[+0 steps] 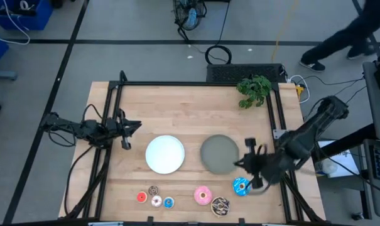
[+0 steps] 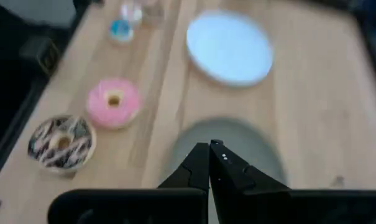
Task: Pick & Place donuts
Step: Put the large blue donut in the gray bin
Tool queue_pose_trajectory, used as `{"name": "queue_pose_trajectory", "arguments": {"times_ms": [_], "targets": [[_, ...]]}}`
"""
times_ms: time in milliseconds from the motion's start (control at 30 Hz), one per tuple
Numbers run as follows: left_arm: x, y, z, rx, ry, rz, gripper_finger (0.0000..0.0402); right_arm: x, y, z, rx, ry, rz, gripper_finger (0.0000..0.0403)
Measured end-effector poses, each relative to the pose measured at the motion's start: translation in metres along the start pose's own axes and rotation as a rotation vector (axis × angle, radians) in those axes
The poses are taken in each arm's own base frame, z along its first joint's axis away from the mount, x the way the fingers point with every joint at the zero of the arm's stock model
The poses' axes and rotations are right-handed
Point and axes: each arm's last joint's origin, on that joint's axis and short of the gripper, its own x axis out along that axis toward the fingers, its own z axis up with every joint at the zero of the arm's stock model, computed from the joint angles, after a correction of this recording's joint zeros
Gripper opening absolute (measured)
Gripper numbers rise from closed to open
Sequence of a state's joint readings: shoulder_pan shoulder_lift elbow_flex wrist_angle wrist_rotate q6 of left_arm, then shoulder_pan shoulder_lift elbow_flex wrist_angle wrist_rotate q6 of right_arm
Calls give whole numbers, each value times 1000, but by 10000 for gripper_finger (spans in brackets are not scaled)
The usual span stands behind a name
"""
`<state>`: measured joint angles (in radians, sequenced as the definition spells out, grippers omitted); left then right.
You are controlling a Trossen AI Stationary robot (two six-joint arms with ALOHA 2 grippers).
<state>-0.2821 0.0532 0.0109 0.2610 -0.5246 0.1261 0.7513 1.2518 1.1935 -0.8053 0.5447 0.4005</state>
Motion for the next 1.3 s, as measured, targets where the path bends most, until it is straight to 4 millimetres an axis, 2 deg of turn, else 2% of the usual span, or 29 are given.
{"name": "queue_pose_trajectory", "arguments": {"times_ms": [100, 233, 467, 567, 667, 933, 1033, 1167, 1300], "targets": [[0, 0, 0, -24, 0, 0, 49, 5, 26, 5, 104, 72, 53, 0], [0, -1, -5, -36, 43, -4, 49, 11, 57, -5, 183, 216, 76, 0], [0, 0, -1, -27, 10, -1, 49, 39, 85, -25, 324, 461, 82, 0], [0, 0, 0, -4, -2, 0, 49, 47, 90, -29, 340, 506, 78, 6], [0, 0, 1, 15, -7, 1, 49, 53, 92, -31, 359, 527, 66, 32], [0, 0, 3, 100, -28, 6, 49, 56, 89, -32, 292, 507, 17, 157], [0, 0, 3, 111, -28, 6, 49, 56, 89, -32, 282, 503, 16, 191], [0, 0, 3, 151, -28, 6, 49, 56, 89, -32, 285, 498, 20, 216], [0, 0, 3, 176, -31, 8, 49, 61, 94, -37, 285, 482, 47, 223]]}}
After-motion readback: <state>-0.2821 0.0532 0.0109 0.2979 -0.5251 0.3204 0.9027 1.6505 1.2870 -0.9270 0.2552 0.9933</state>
